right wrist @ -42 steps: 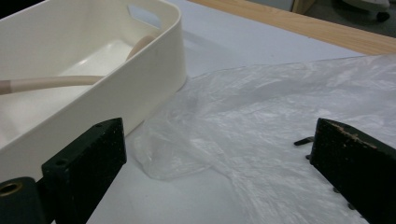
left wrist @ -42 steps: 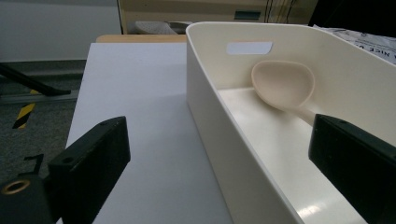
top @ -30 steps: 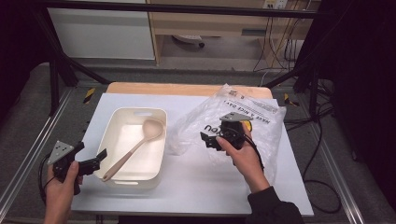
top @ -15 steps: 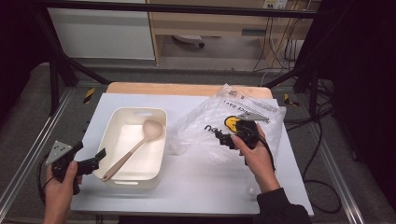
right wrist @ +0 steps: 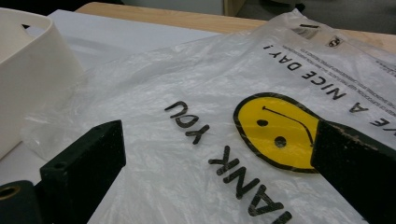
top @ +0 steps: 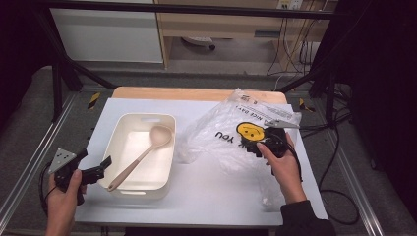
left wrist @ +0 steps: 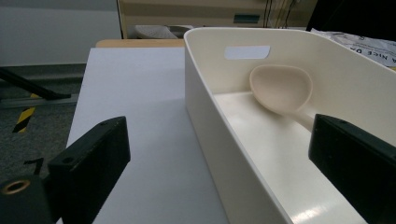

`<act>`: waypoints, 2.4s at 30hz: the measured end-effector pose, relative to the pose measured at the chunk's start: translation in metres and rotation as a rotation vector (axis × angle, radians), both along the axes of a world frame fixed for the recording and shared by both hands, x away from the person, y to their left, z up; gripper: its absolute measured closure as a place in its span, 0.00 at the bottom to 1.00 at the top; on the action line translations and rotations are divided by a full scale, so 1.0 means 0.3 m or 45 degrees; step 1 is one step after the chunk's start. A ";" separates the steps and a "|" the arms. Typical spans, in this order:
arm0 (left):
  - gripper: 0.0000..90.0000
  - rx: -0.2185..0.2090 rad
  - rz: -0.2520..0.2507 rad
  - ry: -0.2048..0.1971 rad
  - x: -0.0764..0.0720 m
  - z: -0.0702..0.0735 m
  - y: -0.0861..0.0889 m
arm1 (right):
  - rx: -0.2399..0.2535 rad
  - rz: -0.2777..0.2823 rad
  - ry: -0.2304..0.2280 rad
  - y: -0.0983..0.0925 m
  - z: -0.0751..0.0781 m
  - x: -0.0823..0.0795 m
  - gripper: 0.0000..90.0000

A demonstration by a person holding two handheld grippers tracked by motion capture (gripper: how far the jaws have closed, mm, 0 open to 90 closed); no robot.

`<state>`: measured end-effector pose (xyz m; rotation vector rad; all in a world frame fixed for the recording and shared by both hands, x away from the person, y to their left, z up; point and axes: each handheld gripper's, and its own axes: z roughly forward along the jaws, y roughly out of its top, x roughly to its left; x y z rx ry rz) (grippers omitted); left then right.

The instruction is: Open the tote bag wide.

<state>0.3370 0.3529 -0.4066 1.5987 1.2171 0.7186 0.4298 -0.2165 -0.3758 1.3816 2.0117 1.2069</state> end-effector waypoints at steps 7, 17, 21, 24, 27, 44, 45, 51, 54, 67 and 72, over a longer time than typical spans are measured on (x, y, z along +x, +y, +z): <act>0.06 0.002 0.000 0.002 0.000 0.000 -0.001 | -0.004 -0.015 0.031 -0.044 -0.024 0.000 0.06; 0.06 0.000 0.006 0.000 0.000 0.000 0.000 | -0.028 -0.022 0.078 -0.081 -0.072 0.015 0.06; 0.06 0.003 0.001 0.005 0.000 0.000 -0.002 | -0.038 -0.018 0.086 -0.082 -0.082 0.019 0.06; 0.06 0.004 -0.001 0.003 0.000 0.000 -0.002 | -0.042 -0.019 0.095 -0.081 -0.091 0.021 0.06; 0.06 0.004 0.000 0.006 0.001 -0.001 0.000 | -0.048 -0.018 0.101 -0.083 -0.098 0.024 0.07; 0.06 0.010 0.004 0.012 0.002 -0.003 -0.002 | -0.105 0.114 0.143 -0.026 -0.157 0.045 0.11; 0.06 0.010 0.005 0.011 0.002 -0.003 -0.002 | -0.105 0.114 0.143 -0.026 -0.157 0.045 0.11; 0.06 0.009 0.006 0.012 0.001 -0.004 -0.002 | -0.132 0.191 0.159 0.026 -0.173 0.040 0.09; 0.06 0.010 0.006 0.013 0.001 -0.004 -0.002 | -0.140 0.221 0.175 0.048 -0.186 0.040 0.07; 0.06 0.012 0.005 0.012 0.001 -0.004 -0.003 | -0.231 0.267 0.223 0.112 -0.243 0.048 0.05; 0.06 0.012 0.006 0.013 0.001 -0.004 -0.002 | -0.259 0.268 0.223 0.121 -0.244 0.043 0.05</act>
